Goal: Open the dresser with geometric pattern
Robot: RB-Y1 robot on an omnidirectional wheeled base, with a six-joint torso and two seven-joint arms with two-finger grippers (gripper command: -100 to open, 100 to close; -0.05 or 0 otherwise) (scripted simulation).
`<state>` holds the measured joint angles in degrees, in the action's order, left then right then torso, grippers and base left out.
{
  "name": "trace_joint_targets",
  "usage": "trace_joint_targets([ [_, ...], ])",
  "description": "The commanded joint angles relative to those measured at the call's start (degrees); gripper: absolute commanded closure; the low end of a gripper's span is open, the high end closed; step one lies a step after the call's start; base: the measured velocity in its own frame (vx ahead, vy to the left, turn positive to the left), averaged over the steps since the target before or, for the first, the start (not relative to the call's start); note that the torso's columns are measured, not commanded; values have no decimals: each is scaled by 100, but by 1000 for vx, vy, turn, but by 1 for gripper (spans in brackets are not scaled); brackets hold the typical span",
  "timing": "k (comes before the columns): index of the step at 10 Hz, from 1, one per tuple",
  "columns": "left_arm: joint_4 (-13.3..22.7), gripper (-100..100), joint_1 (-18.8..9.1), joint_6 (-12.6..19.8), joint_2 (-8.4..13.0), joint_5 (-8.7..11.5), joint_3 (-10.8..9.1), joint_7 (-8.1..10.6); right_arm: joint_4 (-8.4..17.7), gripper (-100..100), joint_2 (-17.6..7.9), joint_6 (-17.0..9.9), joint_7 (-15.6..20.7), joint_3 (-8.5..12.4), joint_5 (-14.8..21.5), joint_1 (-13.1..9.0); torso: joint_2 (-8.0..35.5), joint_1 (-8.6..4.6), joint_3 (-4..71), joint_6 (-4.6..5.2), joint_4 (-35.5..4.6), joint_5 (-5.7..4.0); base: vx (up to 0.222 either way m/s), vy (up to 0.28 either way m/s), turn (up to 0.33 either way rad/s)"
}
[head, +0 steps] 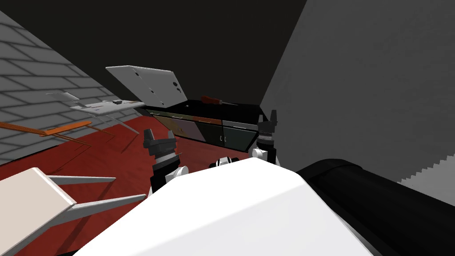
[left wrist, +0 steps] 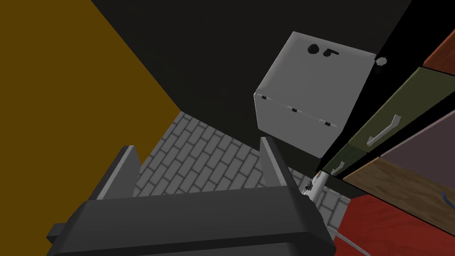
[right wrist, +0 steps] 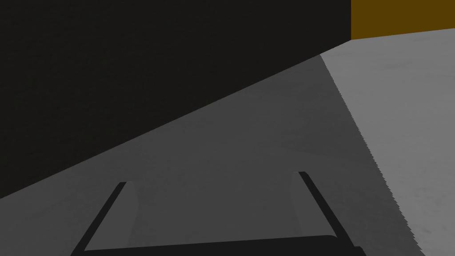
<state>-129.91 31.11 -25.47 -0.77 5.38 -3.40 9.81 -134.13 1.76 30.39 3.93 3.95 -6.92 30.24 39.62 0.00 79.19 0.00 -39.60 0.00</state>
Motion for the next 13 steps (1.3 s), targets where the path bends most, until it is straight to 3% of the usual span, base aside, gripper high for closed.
trace_joint_targets([
  [1, 62, -100, -41, 75, 302, -9, 29, 2, 2, 0, 0, -1, 0, 0, 0, 0, 190, 4, 396, 0, -188, 1, 22, 18, -40],
  [5, 315, -100, -210, 383, 781, -44, 145, 10, 3, 0, 0, -1, 0, 0, 0, 1, 261, 5, 541, 0, -266, 1, 55, 35, -65],
  [7, 508, -100, -337, 616, 889, -71, 234, 17, 3, 0, -1, -1, 0, 1, 0, 2, 261, 8, 542, -1, -266, 2, 88, 73, -101],
  [13, 1038, -100, -690, 1261, 802, -146, 479, 34, 3, 0, 0, -1, 0, 0, 0, 2, 267, -4, 538, -1, -268, -2, 88, 65, -94],
])
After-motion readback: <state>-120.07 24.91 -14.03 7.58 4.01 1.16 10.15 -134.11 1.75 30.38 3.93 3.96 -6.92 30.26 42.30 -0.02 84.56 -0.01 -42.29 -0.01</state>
